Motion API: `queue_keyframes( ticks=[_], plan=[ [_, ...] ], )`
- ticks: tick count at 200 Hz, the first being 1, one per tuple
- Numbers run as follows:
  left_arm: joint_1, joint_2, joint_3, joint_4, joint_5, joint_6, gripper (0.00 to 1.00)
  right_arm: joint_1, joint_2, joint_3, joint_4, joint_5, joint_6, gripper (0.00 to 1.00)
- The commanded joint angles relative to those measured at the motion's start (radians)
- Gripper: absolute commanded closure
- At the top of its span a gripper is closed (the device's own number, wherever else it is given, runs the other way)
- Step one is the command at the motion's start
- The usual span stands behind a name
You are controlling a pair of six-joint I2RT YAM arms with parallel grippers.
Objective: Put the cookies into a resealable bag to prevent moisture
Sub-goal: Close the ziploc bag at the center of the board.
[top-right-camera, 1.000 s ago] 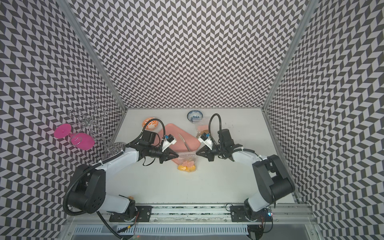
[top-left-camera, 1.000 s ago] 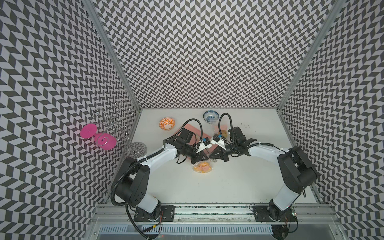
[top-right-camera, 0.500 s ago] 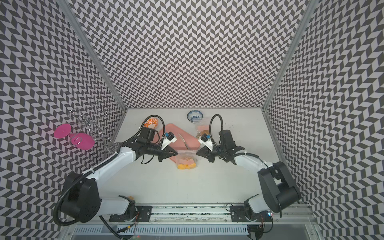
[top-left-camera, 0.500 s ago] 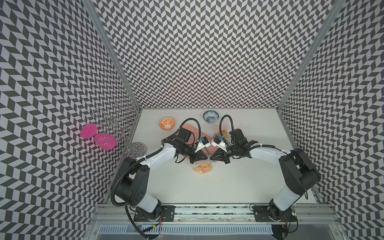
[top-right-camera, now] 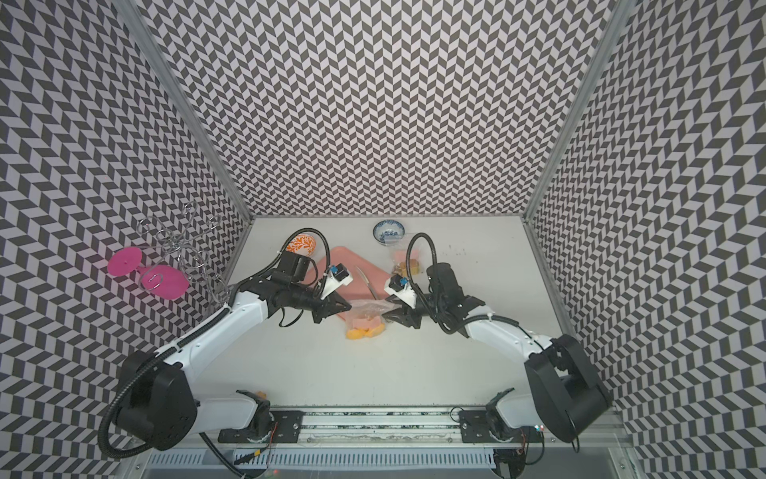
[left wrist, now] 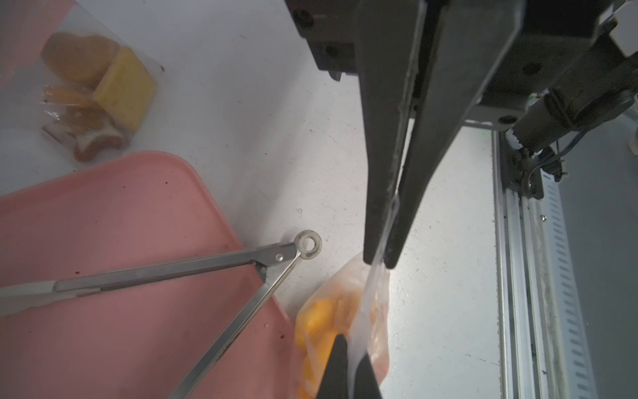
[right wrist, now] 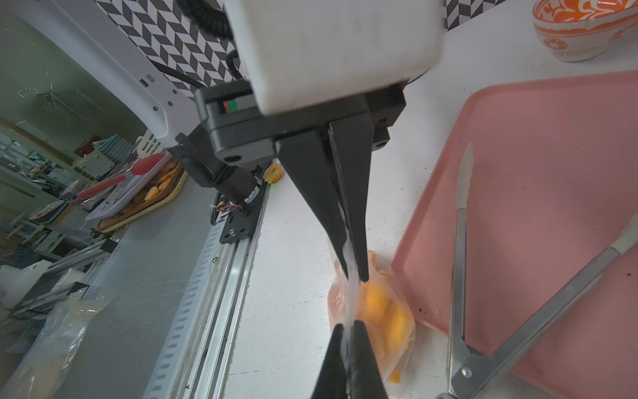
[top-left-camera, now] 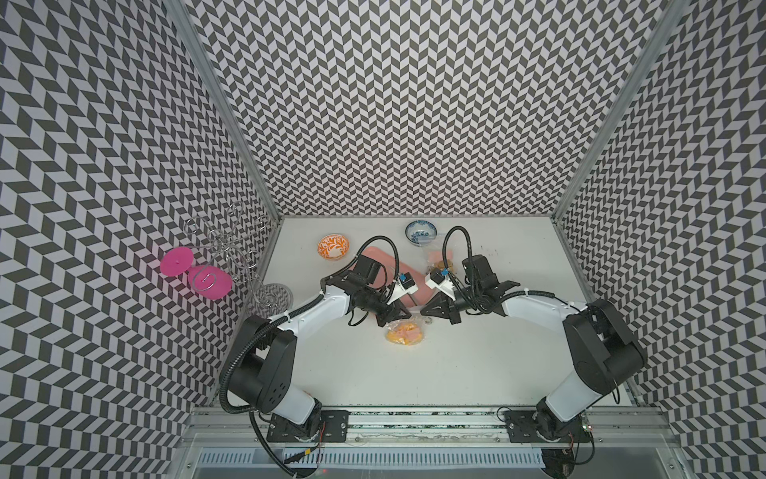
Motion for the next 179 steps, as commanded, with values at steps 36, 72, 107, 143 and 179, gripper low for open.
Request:
queue_keyframes(
  ticks=[36,72,107,143,179],
  plan=[
    [0.030,-0.055,-0.007,-0.051,-0.037,0.007,0.77,-0.029,-0.044,-0.028,0.035,0.002,-0.005,1.00],
    [0.052,-0.070,-0.022,-0.055,-0.032,0.005,0.99,-0.040,-0.054,-0.039,0.042,0.005,0.000,1.00],
    [0.052,-0.071,-0.034,-0.047,-0.089,0.004,0.77,-0.052,-0.067,-0.047,0.053,0.011,0.010,1.00],
    [0.055,-0.072,-0.049,-0.035,-0.085,0.007,0.94,-0.058,-0.077,-0.064,0.070,0.009,0.023,1.00],
    [0.077,-0.073,-0.032,-0.049,-0.092,0.000,0.99,-0.073,-0.084,-0.078,0.072,0.018,0.026,1.00]
  ],
)
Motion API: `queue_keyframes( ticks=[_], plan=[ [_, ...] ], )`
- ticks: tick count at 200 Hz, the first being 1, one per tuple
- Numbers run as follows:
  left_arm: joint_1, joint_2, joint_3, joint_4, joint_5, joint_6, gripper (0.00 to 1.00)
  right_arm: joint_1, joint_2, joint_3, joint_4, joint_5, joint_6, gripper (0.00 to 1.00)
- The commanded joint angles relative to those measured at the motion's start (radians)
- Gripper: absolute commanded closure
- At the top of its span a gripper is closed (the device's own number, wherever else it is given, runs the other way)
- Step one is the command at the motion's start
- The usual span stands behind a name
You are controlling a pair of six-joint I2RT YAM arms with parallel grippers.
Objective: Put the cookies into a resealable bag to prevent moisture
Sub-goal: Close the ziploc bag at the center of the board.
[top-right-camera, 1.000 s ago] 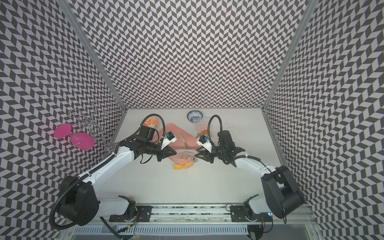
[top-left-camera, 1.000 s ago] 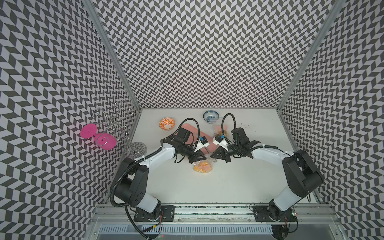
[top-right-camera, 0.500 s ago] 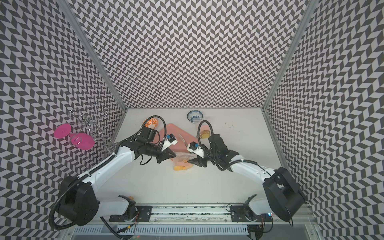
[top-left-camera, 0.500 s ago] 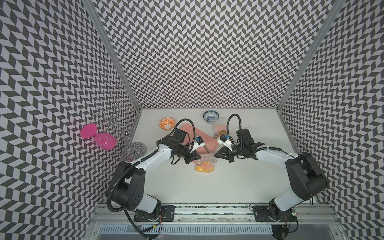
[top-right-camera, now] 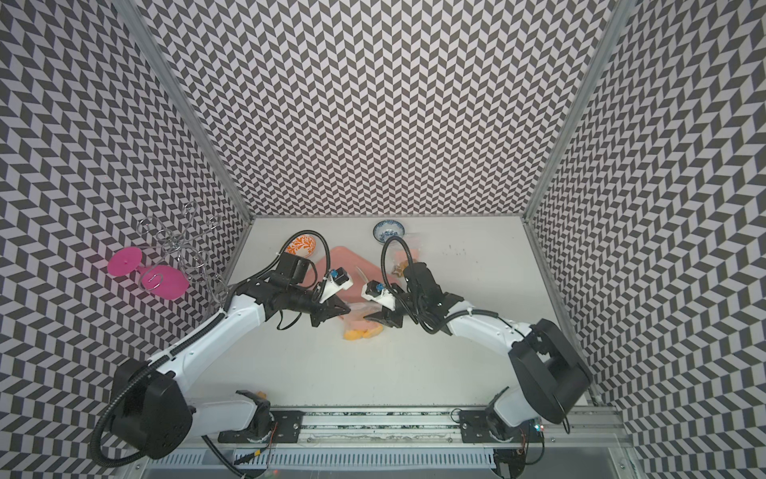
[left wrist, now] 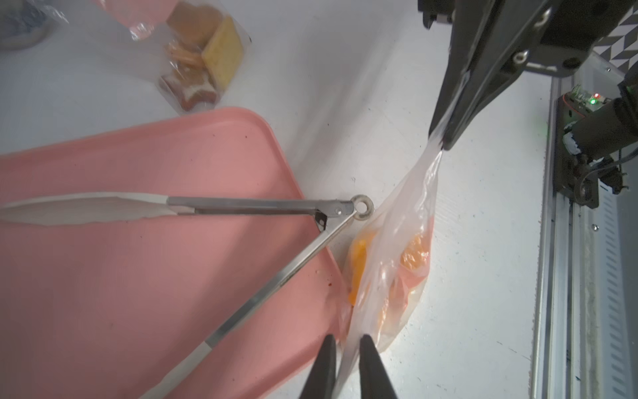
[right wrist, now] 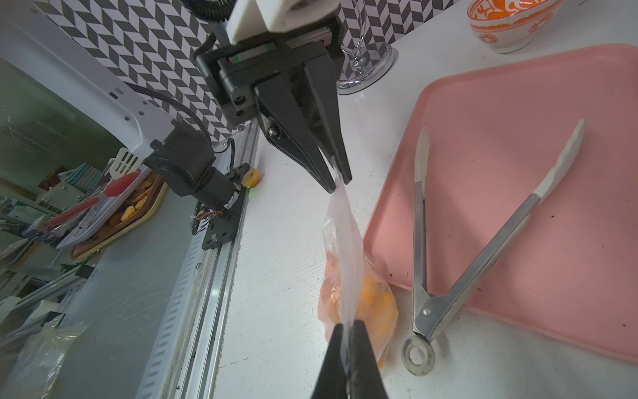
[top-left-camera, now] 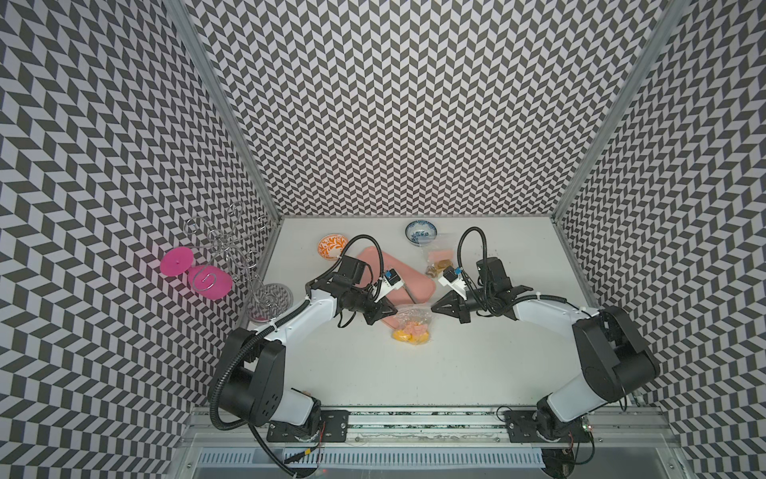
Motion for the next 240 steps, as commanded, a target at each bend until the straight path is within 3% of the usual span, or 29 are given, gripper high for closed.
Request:
queue_keyframes(
  ticks=[1,26,70,100,187,199,240],
  plan=[
    [0.022,-0.025,0.005,-0.016,-0.012,0.011,0.98,-0.019,-0.043,-0.016,0.046,0.001,0.000,1.00],
    [0.027,-0.052,-0.016,-0.001,-0.022,-0.004,0.81,-0.028,-0.048,-0.025,0.055,0.003,0.008,1.00],
    [0.036,-0.029,-0.021,0.029,0.005,-0.002,0.90,-0.035,-0.052,-0.032,0.064,0.000,0.015,1.00],
    [0.058,-0.025,-0.058,0.125,0.064,-0.022,0.80,-0.041,-0.063,-0.043,0.071,0.003,0.022,1.00],
    [0.084,0.008,-0.125,0.254,0.216,-0.070,0.77,-0.048,-0.063,-0.062,0.104,0.001,0.045,1.00],
    [0.084,0.017,-0.132,0.260,0.229,-0.070,0.78,-0.049,-0.061,-0.063,0.103,0.000,0.043,1.00],
    [0.108,-0.003,-0.129,0.258,0.246,-0.075,1.00,-0.053,-0.065,-0.069,0.105,0.009,0.046,1.00]
  ],
)
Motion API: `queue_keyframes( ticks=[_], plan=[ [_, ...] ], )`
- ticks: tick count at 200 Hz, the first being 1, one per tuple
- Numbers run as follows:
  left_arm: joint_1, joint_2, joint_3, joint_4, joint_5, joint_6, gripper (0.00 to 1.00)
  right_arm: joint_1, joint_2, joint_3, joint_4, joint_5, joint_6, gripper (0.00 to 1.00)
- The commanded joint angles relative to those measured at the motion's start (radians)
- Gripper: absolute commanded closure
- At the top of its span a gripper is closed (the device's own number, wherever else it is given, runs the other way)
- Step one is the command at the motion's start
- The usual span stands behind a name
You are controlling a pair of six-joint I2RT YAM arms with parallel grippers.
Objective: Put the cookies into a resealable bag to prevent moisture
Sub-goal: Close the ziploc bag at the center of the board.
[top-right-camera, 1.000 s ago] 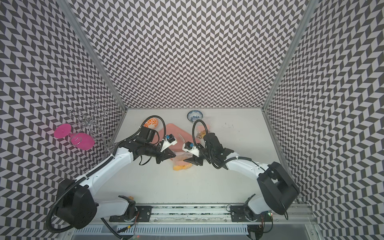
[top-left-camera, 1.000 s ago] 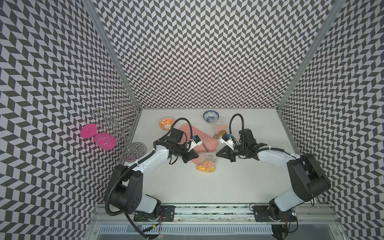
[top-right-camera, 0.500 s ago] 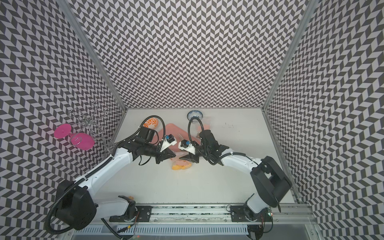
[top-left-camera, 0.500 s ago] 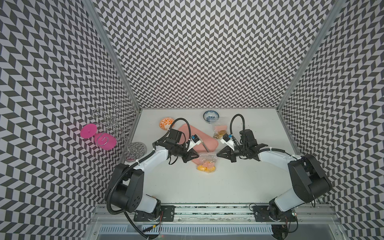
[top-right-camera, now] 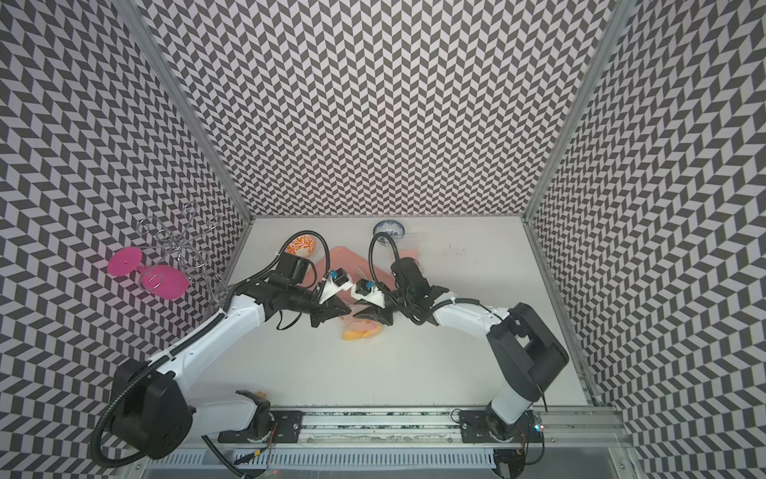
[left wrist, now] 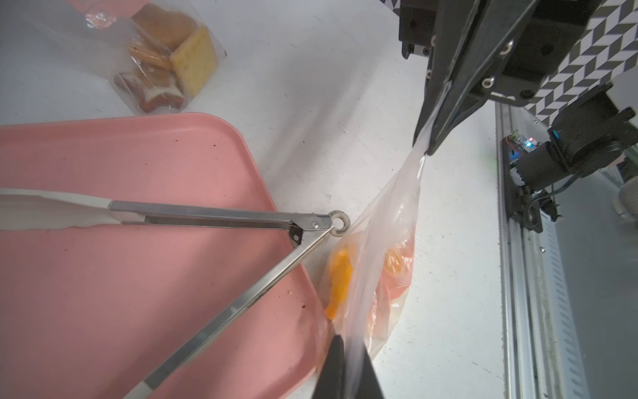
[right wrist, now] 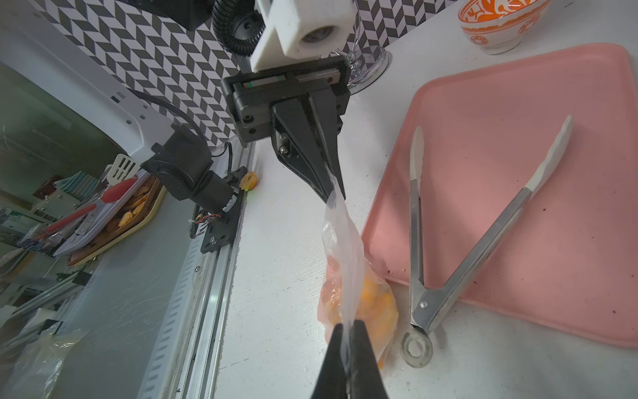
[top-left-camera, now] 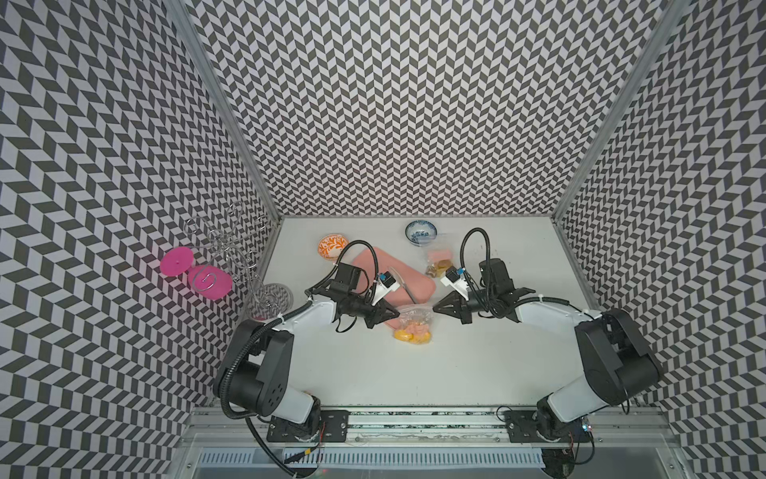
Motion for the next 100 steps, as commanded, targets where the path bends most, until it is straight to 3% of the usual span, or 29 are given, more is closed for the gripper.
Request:
queue_keyframes(
  ticks=[1,36,84,100],
  plan=[
    [0.019,-0.017,0.004,0.027,0.049,0.002,1.00,-0.011,-0.026,-0.013,0.053,0.000,0.001,1.00],
    [0.024,-0.067,0.031,-0.023,0.063,0.001,1.00,-0.011,-0.033,-0.013,0.051,0.034,0.004,1.00],
    [-0.004,-0.143,0.127,-0.250,-0.101,0.043,1.00,0.000,-0.110,-0.049,0.071,0.089,-0.028,1.00],
    [-0.023,-0.169,0.153,-0.300,-0.146,0.061,1.00,0.033,-0.147,-0.059,0.059,0.141,-0.076,0.92]
  ],
)
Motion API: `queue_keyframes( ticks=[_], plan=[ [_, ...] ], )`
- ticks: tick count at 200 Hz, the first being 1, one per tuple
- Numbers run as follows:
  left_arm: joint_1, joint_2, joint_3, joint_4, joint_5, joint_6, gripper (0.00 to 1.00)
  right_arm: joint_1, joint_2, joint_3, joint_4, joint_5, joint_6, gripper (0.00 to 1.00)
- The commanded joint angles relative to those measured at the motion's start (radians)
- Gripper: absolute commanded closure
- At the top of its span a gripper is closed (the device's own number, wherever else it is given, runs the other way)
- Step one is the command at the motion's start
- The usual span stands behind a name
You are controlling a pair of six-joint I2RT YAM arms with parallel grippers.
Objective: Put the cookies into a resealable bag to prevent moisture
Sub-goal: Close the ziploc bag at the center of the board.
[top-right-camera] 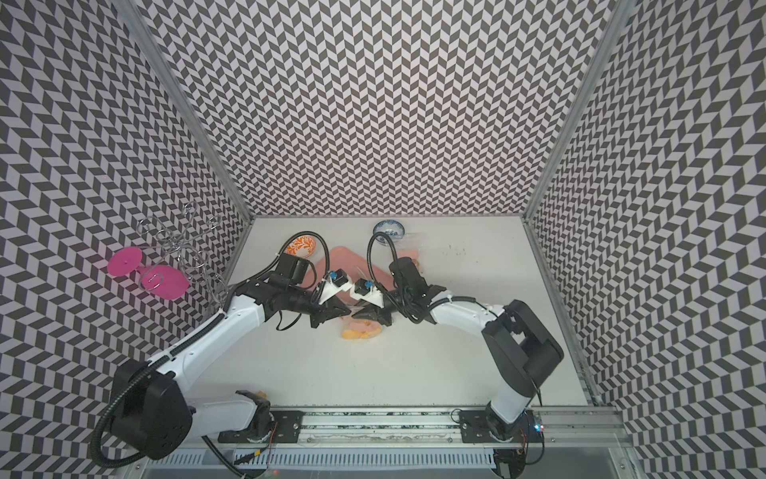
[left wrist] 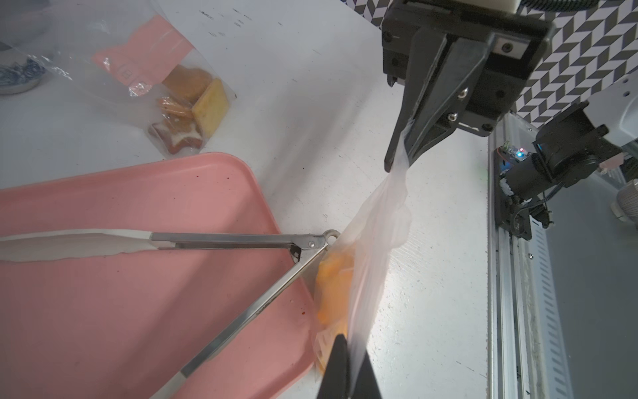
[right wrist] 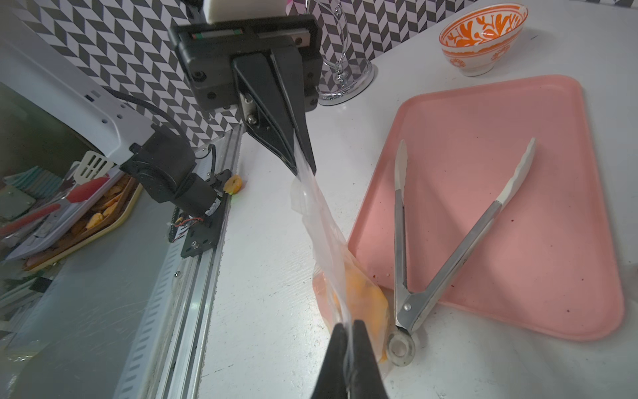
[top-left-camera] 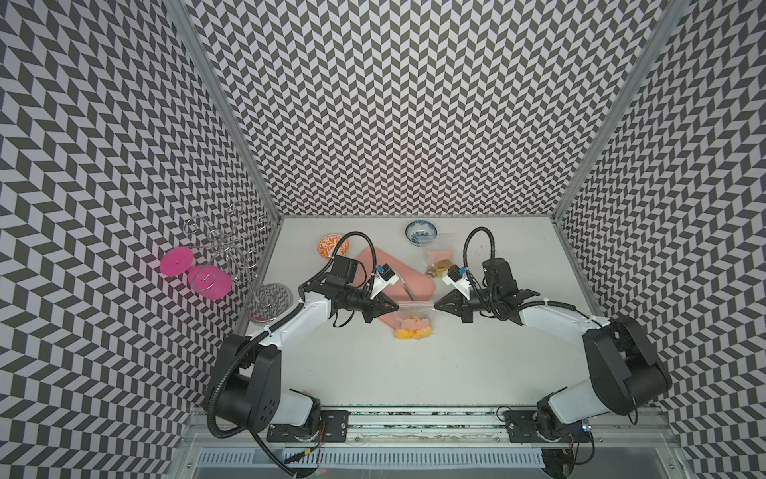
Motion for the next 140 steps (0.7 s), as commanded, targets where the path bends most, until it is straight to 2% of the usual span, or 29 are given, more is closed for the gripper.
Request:
queue_keyframes(
  ticks=[1,13,30,51,83,111,140],
  plan=[
    [-0.012,-0.060,0.056,-0.135,-0.099,0.052,1.00,0.029,-0.069,-0.025,0.020,0.077,-0.074,0.91],
    [-0.028,-0.065,0.076,-0.180,-0.138,0.076,1.00,0.057,-0.094,-0.023,0.006,0.121,-0.111,0.83],
    [-0.037,-0.061,0.092,-0.219,-0.156,0.091,1.00,0.111,-0.125,-0.027,0.024,0.206,-0.135,0.60],
    [-0.052,-0.072,0.092,-0.223,-0.139,0.091,1.00,0.194,-0.128,-0.023,0.074,0.301,-0.164,0.51],
    [-0.056,-0.095,0.071,-0.223,-0.135,0.121,1.00,0.271,-0.061,0.034,0.119,0.361,-0.201,0.45],
    [-0.056,-0.113,0.060,-0.206,-0.116,0.131,1.00,0.296,0.005,0.110,0.115,0.309,-0.226,0.45],
    [-0.056,-0.112,0.061,-0.203,-0.079,0.143,1.00,0.306,0.068,0.156,0.117,0.199,-0.214,0.50]
  ],
)
